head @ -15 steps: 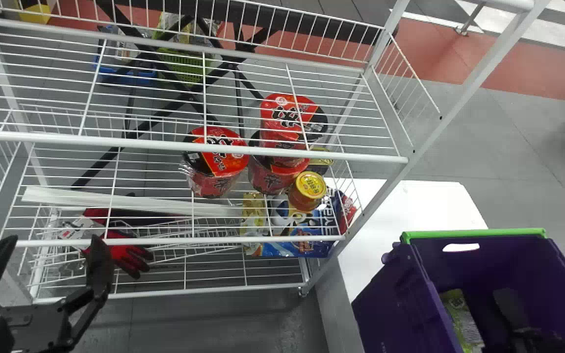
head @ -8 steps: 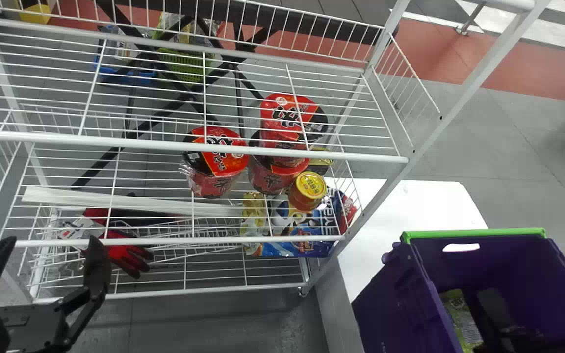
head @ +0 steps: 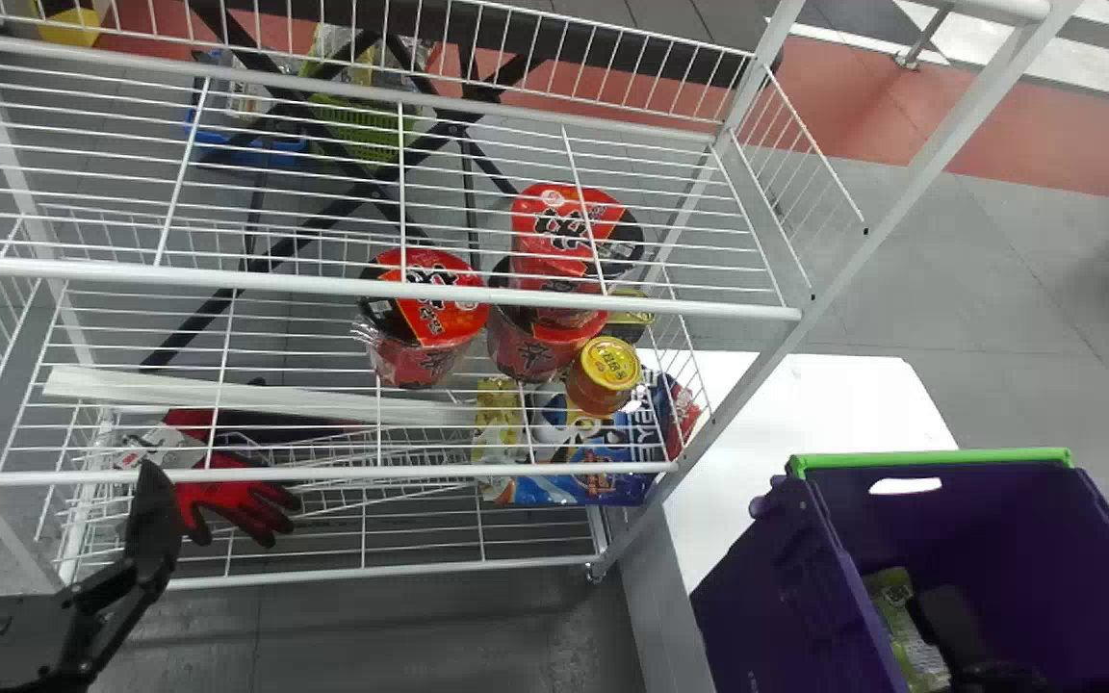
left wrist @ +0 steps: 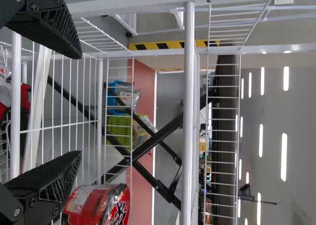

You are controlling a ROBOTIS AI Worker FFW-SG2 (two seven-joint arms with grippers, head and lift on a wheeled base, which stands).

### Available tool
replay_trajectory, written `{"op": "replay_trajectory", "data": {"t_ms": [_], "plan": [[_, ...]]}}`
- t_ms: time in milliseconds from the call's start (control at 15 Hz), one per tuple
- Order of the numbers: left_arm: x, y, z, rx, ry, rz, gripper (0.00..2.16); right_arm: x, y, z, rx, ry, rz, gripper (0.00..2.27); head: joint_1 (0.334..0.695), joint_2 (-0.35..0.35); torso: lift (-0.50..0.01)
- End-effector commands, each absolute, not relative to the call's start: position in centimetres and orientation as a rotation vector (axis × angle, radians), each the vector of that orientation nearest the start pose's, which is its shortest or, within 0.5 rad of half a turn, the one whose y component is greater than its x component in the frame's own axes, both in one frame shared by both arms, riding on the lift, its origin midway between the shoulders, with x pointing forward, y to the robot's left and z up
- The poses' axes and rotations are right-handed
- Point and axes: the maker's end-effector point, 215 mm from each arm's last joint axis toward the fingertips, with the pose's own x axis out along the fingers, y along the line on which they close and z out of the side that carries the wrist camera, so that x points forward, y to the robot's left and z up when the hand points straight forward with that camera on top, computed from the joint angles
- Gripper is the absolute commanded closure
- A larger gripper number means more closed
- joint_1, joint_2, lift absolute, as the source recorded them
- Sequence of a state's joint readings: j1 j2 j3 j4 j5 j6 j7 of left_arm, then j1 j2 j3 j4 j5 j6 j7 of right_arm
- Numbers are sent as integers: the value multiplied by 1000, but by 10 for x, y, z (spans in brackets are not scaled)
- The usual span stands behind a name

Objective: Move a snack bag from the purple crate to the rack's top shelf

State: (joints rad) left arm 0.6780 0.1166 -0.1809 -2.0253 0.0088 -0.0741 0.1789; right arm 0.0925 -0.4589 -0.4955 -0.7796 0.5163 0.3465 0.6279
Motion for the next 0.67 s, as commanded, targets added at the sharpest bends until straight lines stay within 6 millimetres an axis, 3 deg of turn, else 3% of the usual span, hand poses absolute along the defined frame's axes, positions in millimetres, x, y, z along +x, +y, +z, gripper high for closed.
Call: {"op": "replay_trajectory", "data": {"t_ms": [0, 333, 600], "plan": [[373, 181, -405, -2, 161, -28, 137, 204, -641, -691, -280, 1339, -58, 36, 695, -350, -454], [374, 181, -404, -3, 160, -29, 137, 218, -655, -686, -333, 1307, -93, 36, 695, -350, -454], [379, 200, -409, -11, 156, -20, 137, 204, -645, -698, -298, 1336, -91, 60, 695, -350, -454]]}}
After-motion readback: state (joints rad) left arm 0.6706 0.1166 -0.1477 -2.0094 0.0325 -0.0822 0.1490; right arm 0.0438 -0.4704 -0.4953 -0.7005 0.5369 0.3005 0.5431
